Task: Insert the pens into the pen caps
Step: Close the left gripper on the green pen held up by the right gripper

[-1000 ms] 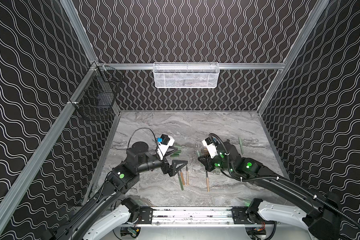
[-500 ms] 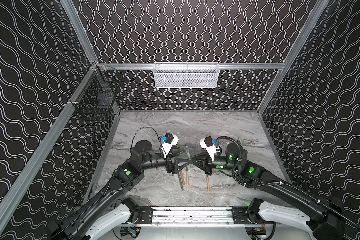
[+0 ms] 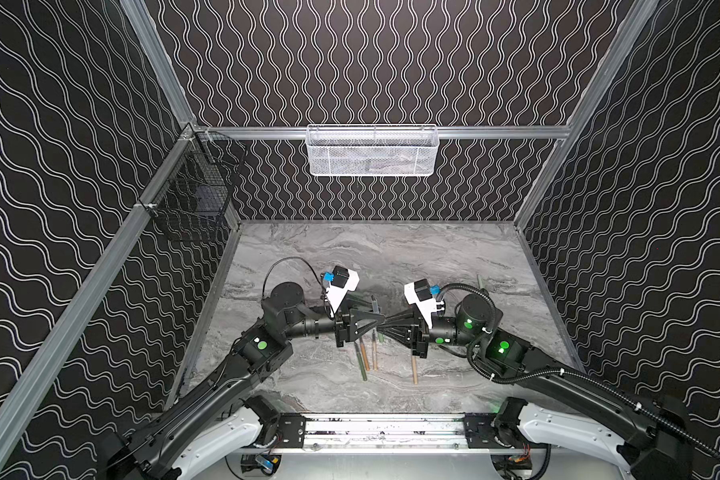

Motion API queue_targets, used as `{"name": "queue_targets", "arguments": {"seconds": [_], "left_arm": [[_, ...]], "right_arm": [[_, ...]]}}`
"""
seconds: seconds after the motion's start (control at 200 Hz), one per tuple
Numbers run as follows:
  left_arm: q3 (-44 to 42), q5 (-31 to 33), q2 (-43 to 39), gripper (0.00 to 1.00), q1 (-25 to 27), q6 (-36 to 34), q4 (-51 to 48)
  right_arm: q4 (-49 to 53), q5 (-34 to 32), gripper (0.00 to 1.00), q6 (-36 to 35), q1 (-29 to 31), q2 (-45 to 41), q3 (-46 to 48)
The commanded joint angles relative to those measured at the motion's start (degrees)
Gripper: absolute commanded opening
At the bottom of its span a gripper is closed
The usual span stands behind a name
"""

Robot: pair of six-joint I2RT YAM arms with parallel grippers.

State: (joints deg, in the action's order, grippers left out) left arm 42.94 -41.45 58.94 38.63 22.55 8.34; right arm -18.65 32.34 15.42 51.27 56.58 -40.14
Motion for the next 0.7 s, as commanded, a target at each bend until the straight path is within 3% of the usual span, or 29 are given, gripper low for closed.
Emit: {"name": "queue_targets", "arguments": {"seconds": [0.0,0.36,0.516,0.691], "left_arm": [[-0.3,-0.3,0.4,0.26,0.0,1.6,4.6],[0.0,-0.1,-0.5,0.02,0.0,-0.1,2.8],[0.5,2.4,-1.8,0.00,0.0,-2.0,0.1],[2.0,4.1,-2.5,0.00,0.0,-3.9,-2.9]], "right_arm": [[-3.3,1.0,0.09,-1.0,0.6,0.0,-0.1],[-2.8,-0.7,0.16,-1.1,1.3,0.6,-0.9],[-1.4,-0.1,0.44,-0.4,1.3,2.0,-1.6],[-1.8,-0.4,0.48,0.3,1.4,3.4,-0.8]]}}
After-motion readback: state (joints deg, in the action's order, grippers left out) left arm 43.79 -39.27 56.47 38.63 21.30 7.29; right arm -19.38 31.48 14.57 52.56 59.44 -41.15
